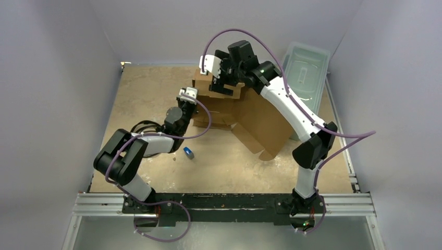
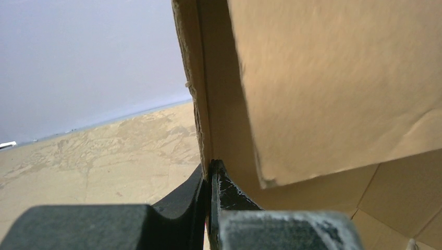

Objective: Fold the paper box

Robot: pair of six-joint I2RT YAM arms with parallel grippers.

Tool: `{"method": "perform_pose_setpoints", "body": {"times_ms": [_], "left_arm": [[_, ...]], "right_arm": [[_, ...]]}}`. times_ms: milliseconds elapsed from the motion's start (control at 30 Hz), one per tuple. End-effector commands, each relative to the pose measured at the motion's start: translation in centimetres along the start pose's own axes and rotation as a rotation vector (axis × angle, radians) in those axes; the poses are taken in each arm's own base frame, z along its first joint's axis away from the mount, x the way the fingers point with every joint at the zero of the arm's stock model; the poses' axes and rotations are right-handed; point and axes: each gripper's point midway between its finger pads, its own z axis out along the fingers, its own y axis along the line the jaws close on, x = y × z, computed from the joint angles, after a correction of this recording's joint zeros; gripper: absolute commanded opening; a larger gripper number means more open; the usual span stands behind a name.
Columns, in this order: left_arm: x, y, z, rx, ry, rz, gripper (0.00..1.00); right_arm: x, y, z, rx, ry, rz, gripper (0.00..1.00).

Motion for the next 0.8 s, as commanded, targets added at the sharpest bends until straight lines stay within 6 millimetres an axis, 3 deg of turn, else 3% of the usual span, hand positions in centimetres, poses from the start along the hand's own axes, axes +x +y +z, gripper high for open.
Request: {"method": "perform_pose_setpoints", "body": {"times_ms": [0,200,400,500,600,767], "left_arm": [[-1.1,-0.6,0.6,0.016,-0.041,-0.007,0.00],[-1.1,-0.8,0.7,0.025,-0.046,-0.010,0.00],[-1.3,-0.8,0.5,0.029,-0.044,-0.011,0.00],[-1.3,-0.9,0.5,0.031,-0.044,-0.013,0.00],[-1.2,-0.9,0.4,0.031,-0.044,-0.023,0.00],[-1.5,-0.7,0.0,0.028,-0.051,-0.036,0.00]], "right_arm": [[-3.1,-2.8,-5.4,0.085,-0.105,-0.011,0.96],[-1.2,-2.8,-6.0,0.086,-0.081,0.019,0.95],[-1.5,-3.0,-11.7,0.127,-0.180,0.206,0.96],[0.1,-1.7,-13.8,0.172,-0.168,0.292,0.96],[3.1,-1.1,-14.8,0.222,-0.126,0.401,0.93],[7.4,1.0,-14.6,0.263,-0.042,0.521,0.87]]}}
